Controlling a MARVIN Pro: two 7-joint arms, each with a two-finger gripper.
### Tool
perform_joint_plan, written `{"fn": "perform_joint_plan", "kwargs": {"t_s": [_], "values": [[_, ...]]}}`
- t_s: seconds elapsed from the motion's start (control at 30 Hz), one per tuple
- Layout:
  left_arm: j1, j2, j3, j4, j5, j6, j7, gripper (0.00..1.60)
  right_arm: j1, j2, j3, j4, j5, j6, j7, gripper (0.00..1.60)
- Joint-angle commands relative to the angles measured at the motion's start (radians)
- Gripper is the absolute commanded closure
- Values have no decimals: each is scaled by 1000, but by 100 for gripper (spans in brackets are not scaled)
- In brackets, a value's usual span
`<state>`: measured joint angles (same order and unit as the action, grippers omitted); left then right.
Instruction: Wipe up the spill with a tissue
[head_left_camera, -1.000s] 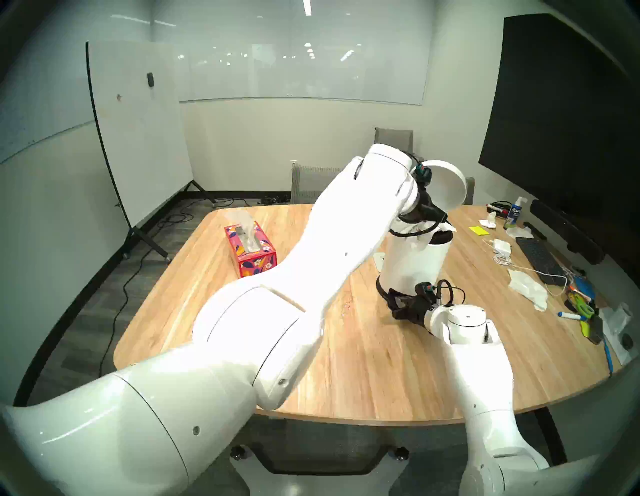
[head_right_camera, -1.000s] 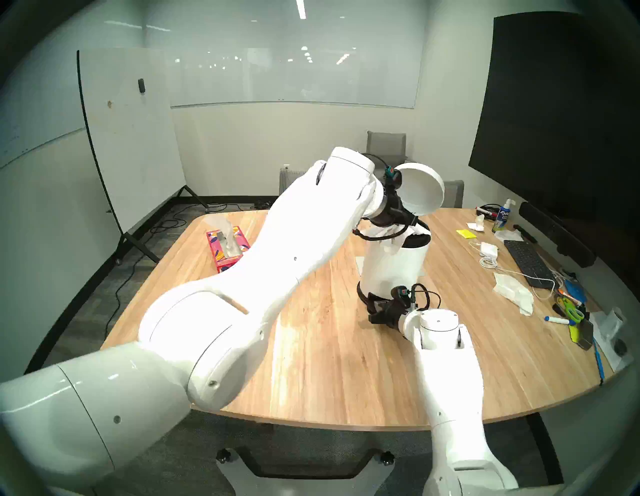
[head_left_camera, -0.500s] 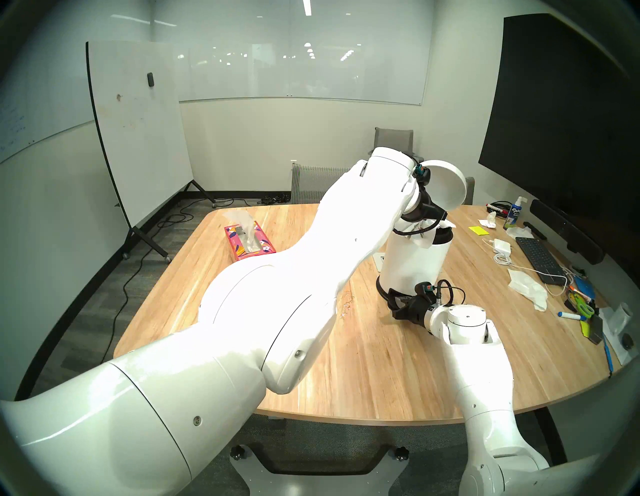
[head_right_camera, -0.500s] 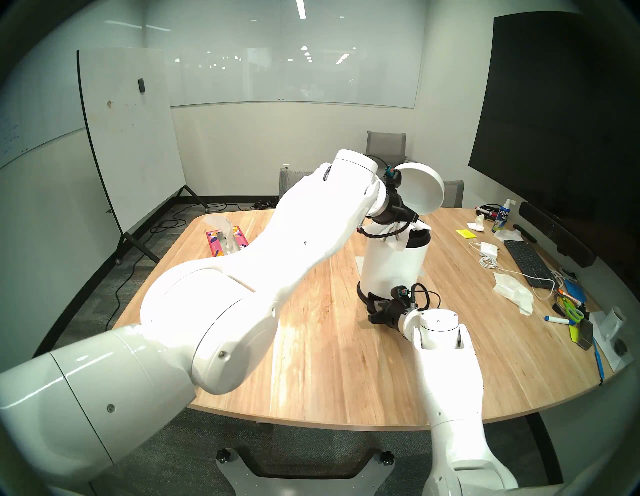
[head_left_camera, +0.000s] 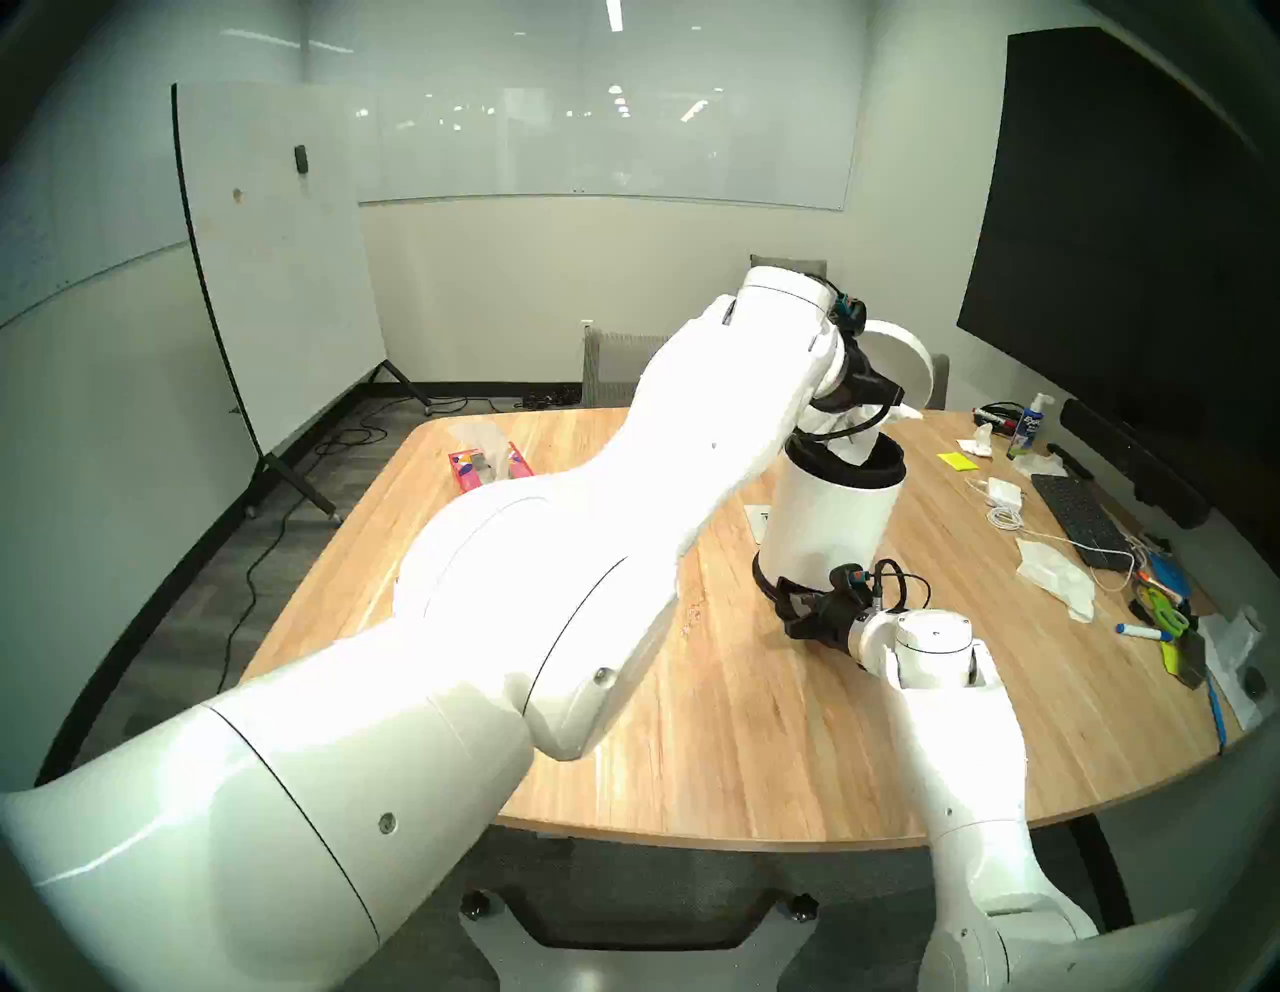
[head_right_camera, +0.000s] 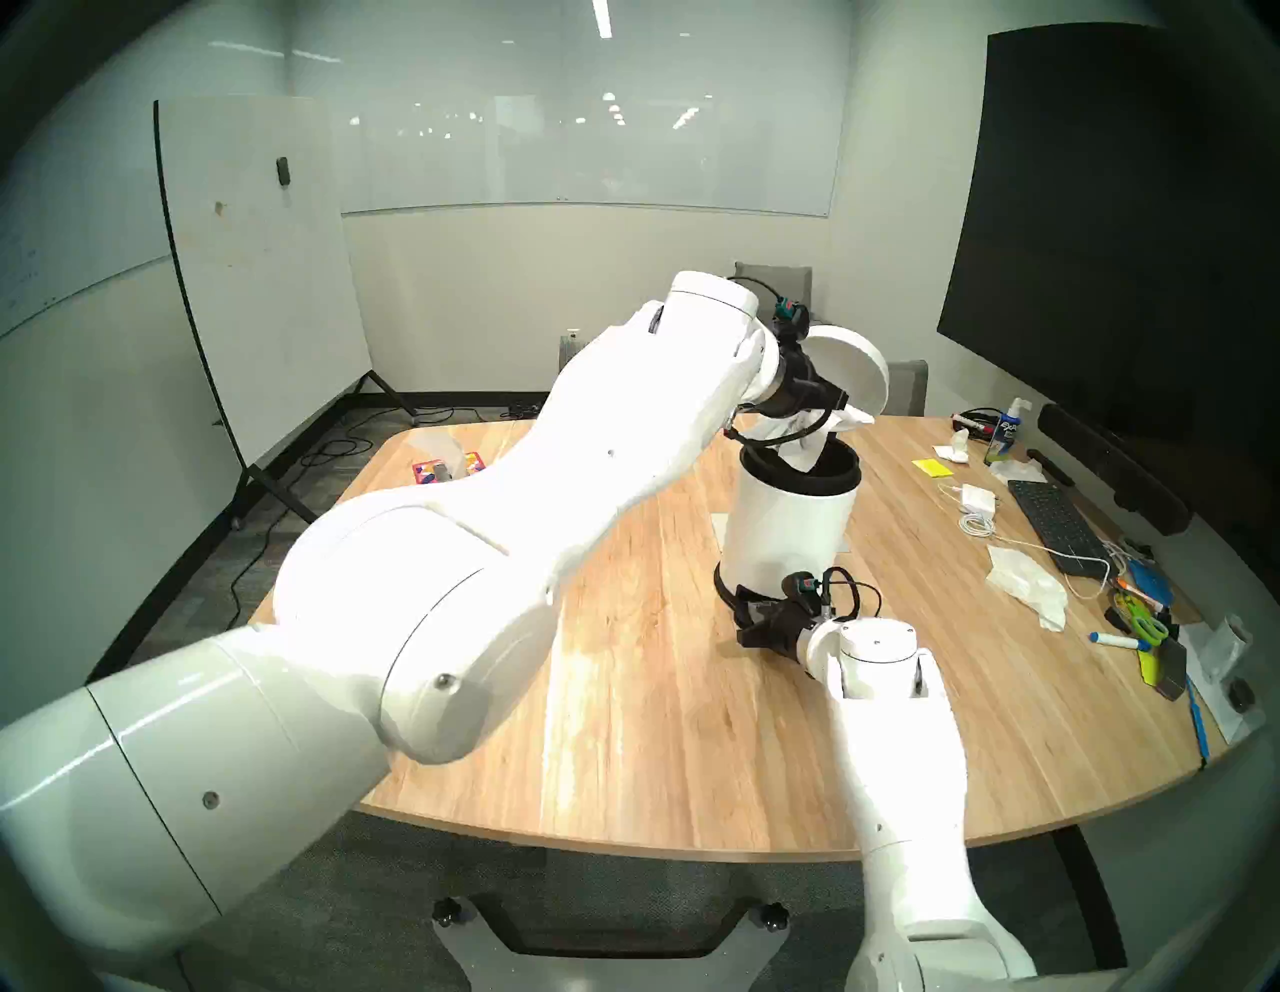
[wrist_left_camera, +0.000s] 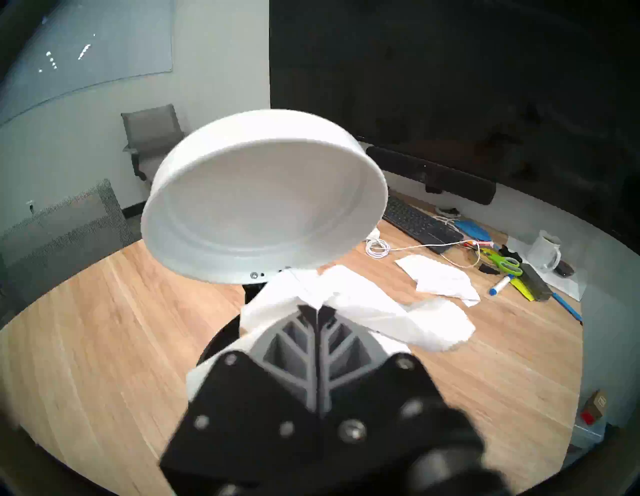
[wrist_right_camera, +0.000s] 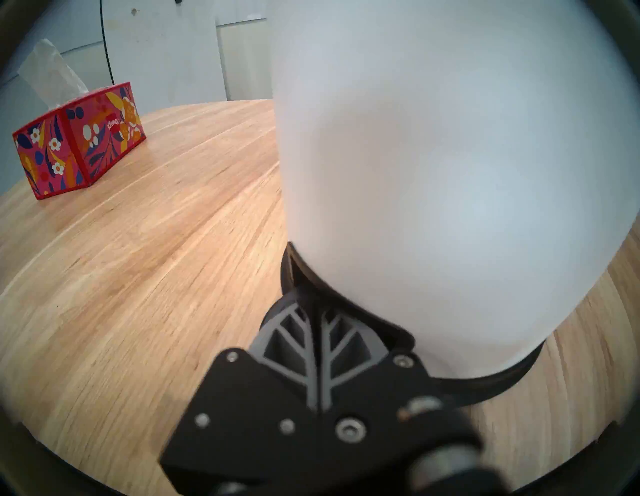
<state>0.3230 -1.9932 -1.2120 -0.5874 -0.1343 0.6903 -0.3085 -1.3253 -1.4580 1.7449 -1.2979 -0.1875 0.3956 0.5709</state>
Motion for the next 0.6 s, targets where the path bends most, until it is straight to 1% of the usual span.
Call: {"fn": "perform_joint_plan", "kwargs": {"t_s": [0.0,0.17,0.33,0.57], "values": [[-27,-14,34,-13,-62,-53,17,160,-24,1,-3,27,-6,13,1,160],[-20,-14,62,-1,-101,-86,41,160,-24,1,-3,27,-6,13,1,160],[-22,-14,101,36,-154,-138,83,160,-23,2,-3,28,-6,13,1,160],[-51,-14,115,113,-199,-183,126,160,-23,2,-3,28,-6,13,1,160]]}}
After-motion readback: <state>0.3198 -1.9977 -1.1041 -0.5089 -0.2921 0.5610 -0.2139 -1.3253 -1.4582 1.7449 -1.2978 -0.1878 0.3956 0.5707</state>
